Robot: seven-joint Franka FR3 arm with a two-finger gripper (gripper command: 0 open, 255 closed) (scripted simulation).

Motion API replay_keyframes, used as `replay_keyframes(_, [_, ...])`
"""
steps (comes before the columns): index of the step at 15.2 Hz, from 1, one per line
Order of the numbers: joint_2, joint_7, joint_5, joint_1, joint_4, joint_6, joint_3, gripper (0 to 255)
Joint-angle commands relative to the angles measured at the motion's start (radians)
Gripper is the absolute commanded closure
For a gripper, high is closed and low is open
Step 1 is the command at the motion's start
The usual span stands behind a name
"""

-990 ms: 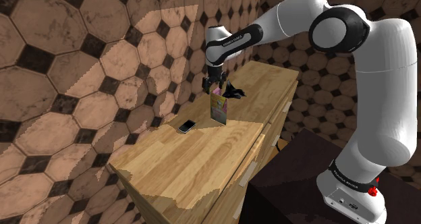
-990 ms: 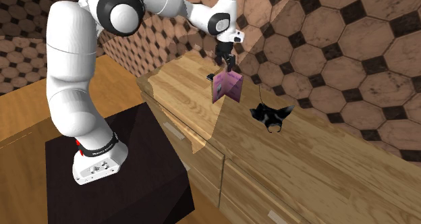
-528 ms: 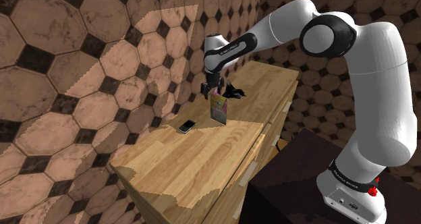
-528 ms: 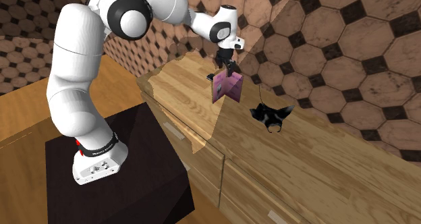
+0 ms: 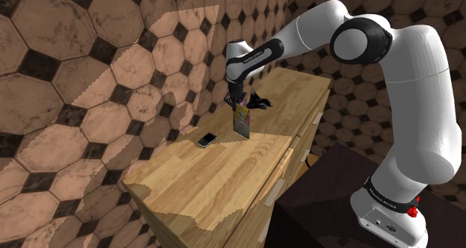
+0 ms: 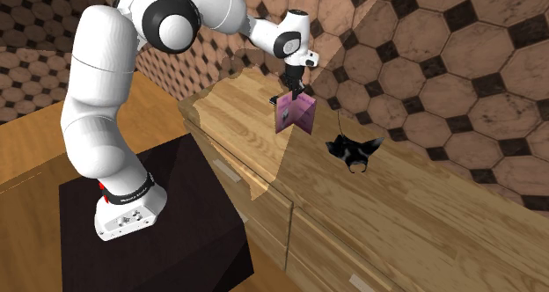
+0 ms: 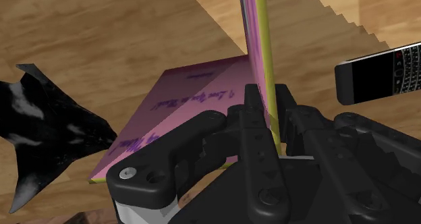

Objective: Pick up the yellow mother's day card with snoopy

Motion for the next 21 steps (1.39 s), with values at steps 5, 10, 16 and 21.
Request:
replay_keyframes(5, [-0.007, 0.000, 0.000, 0.000, 0.003, -0.010, 0.000, 255])
replay_keyframes(10, [-0.040, -0.001, 0.002, -0.001, 0.022, -0.062, 0.001, 255])
replay_keyframes(16, [-0.074, -0.002, 0.003, -0.001, 0.052, -0.126, 0.002, 255])
replay_keyframes(21, [-0.089, -0.003, 0.004, -0.001, 0.072, -0.161, 0.002, 255])
